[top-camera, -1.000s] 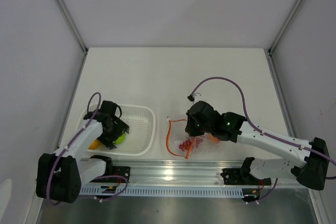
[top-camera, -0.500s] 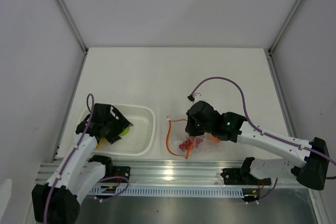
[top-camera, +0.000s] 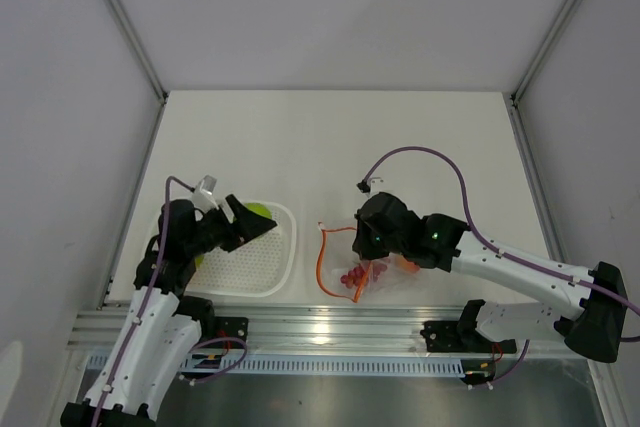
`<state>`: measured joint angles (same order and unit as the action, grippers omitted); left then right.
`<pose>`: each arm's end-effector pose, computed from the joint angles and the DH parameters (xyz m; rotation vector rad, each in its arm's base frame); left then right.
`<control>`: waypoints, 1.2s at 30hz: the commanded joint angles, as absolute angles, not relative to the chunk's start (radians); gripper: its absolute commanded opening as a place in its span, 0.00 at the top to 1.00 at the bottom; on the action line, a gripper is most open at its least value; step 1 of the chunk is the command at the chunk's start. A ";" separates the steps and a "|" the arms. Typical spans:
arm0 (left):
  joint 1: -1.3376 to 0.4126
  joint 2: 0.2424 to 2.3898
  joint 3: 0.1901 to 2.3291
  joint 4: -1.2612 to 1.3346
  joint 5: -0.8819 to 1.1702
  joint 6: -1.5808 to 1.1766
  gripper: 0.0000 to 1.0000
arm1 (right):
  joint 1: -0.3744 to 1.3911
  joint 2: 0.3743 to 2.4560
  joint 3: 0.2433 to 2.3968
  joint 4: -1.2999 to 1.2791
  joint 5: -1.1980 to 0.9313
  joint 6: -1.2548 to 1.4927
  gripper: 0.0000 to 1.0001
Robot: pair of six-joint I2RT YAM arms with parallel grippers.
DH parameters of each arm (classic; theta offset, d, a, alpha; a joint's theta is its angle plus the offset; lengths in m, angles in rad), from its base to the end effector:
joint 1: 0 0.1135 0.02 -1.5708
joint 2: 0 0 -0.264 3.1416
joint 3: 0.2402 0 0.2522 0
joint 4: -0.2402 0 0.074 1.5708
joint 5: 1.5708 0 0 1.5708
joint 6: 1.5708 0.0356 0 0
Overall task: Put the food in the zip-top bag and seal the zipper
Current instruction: Place the fake fruit in the zipper food storage bag.
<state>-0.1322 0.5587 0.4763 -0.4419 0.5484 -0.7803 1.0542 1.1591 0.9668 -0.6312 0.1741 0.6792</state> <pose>0.1319 -0.0363 0.2408 -0.3592 2.1817 -1.1058 0.1241 0.2060 0.2875 -0.3767 2.4381 0.5975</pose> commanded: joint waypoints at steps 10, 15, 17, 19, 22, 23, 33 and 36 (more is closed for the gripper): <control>-0.282 0.508 0.397 -0.063 0.894 -0.807 0.89 | 1.062 1.157 0.980 -0.572 0.144 0.693 1.00; -0.416 0.535 0.422 -0.005 0.859 -0.816 0.88 | 1.061 1.158 0.983 -0.571 0.143 0.696 1.00; -0.462 0.552 0.429 0.031 0.847 -0.819 0.88 | 1.062 1.154 0.985 -0.571 0.140 0.698 1.00; -0.497 0.589 0.437 0.070 0.853 -0.825 0.88 | 1.061 1.151 0.985 -0.572 0.141 0.701 1.00; -0.546 0.633 0.443 0.112 0.844 -0.833 0.87 | 1.057 1.143 0.985 -0.575 0.143 0.706 1.00; -0.558 0.644 0.443 0.118 0.836 -0.834 0.88 | 1.058 1.140 0.985 -0.575 0.143 0.704 1.00; -0.663 0.739 0.468 0.060 0.703 -0.789 0.85 | 1.055 1.121 0.985 -0.580 0.138 0.710 1.00; -0.689 0.788 0.494 0.025 0.689 -0.764 0.82 | 1.054 1.115 0.983 -0.584 0.140 0.710 1.00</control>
<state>-0.6601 0.7528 0.4286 0.0338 0.7277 -0.8124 1.0565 1.1503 0.9668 -0.6079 0.1410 0.6933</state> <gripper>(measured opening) 0.832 0.002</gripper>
